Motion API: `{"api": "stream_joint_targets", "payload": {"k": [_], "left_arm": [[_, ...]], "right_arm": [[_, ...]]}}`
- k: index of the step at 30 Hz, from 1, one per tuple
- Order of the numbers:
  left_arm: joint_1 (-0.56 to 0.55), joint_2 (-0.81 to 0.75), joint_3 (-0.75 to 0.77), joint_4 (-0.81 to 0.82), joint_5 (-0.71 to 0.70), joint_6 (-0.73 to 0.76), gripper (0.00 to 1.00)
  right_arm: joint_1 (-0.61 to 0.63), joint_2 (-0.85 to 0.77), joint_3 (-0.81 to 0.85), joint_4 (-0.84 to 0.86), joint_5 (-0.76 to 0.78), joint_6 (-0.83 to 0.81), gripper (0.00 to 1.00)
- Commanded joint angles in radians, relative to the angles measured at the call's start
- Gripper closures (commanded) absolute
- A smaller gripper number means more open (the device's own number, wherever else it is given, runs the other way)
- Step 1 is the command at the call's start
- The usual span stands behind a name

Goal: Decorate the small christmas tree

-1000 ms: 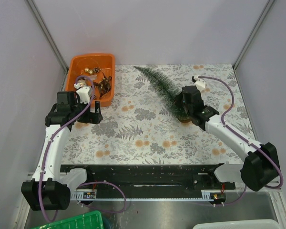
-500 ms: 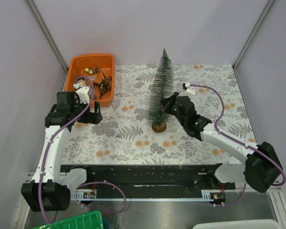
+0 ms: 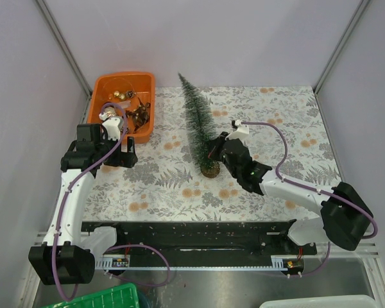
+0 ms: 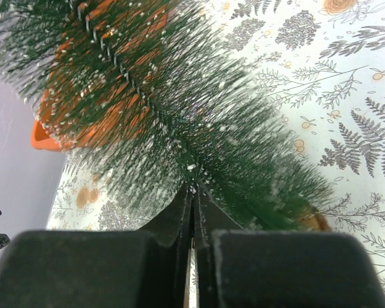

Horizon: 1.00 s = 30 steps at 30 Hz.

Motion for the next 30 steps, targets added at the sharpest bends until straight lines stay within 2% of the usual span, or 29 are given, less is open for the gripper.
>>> {"api": "stream_joint_targets", "payload": {"k": [1, 10, 22, 30], "left_arm": [[0.005, -0.029, -0.002, 0.025, -0.019, 0.005, 0.01], [0.005, -0.032, -0.009, 0.025, -0.021, 0.008, 0.01], [0.005, -0.03, -0.006, 0.025, -0.025, 0.007, 0.01], [0.005, 0.01, 0.03, 0.023, -0.024, -0.008, 0.01]], "right_arm": [[0.036, 0.009, 0.041, 0.093, 0.073, -0.04, 1.0], [0.106, -0.062, -0.074, 0.047, 0.226, 0.057, 1.0], [0.292, -0.204, -0.163, -0.13, 0.398, 0.106, 1.0], [0.401, -0.26, -0.152, -0.373, 0.528, 0.271, 1.0]]}}
